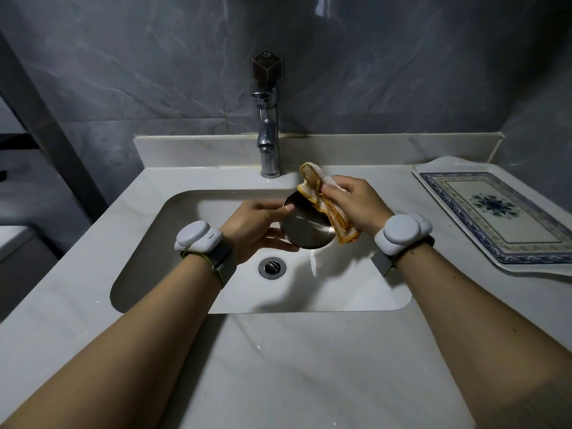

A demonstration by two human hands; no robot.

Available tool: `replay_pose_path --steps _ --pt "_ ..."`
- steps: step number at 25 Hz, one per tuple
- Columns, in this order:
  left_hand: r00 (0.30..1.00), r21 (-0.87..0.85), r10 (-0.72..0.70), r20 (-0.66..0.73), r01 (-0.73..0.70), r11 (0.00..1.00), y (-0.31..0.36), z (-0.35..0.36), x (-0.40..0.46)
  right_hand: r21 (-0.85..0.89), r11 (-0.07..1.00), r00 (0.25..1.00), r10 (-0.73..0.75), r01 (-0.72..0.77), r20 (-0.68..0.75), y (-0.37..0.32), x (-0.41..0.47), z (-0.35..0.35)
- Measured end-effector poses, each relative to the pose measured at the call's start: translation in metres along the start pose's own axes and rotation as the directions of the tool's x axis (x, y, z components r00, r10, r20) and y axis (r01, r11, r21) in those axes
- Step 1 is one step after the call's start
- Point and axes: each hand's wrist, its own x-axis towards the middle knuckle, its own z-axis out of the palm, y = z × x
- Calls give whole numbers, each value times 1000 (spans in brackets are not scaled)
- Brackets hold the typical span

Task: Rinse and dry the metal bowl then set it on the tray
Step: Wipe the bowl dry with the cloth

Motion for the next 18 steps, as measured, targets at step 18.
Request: replay_pose_path --steps 18 --pt "999 -151 9 -42 -15 988 -1 2 2 -78 992 989 85 -95 -119 2 2 -4"
